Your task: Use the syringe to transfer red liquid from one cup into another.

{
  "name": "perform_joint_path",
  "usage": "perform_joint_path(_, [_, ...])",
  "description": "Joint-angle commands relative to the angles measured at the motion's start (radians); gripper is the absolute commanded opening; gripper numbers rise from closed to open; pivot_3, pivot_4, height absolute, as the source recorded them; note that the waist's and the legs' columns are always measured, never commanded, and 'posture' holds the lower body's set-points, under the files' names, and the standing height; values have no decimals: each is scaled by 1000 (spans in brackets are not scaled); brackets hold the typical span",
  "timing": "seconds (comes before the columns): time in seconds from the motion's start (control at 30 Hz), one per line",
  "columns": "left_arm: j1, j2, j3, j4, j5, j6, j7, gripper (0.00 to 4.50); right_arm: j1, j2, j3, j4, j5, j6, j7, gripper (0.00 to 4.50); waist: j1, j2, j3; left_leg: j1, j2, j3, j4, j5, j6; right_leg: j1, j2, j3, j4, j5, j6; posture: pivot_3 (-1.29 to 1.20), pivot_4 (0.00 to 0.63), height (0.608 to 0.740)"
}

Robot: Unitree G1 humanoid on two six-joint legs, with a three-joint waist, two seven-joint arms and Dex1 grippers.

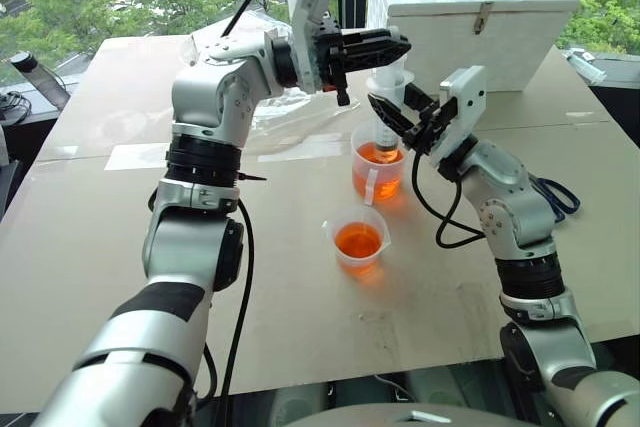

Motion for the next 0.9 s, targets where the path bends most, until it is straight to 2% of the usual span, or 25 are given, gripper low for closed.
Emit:
perform_joint_path(0.03, [-34,17,44,-75,-13,-40,15,2048,-10,5,11,-30,0,-3,14,1568,0,0,0,0,0,0,0,0,0,0,0,0,0,0,0,0,150,740])
perform_joint_path(0.17, [-13,42,40,-92,-2,-37,5,2048,-24,9,0,-26,-3,-11,7,1568,-1,0,0,0,0,0,0,0,0,0,0,0,0,0,0,0,150,740])
perform_joint_path(0.57, [100,224,57,-190,-43,55,-92,2048,-73,16,-64,-52,34,-13,-19,1568,0,0,0,1,0,0,1,0,0,0,0,0,0,0,0,0,150,740])
perform_joint_path(0.9, [132,249,105,-208,-54,49,-33,2048,-105,-3,-87,-105,106,22,9,1568,-1,0,0,1,0,-1,1,0,0,0,0,0,1,0,0,0,150,740])
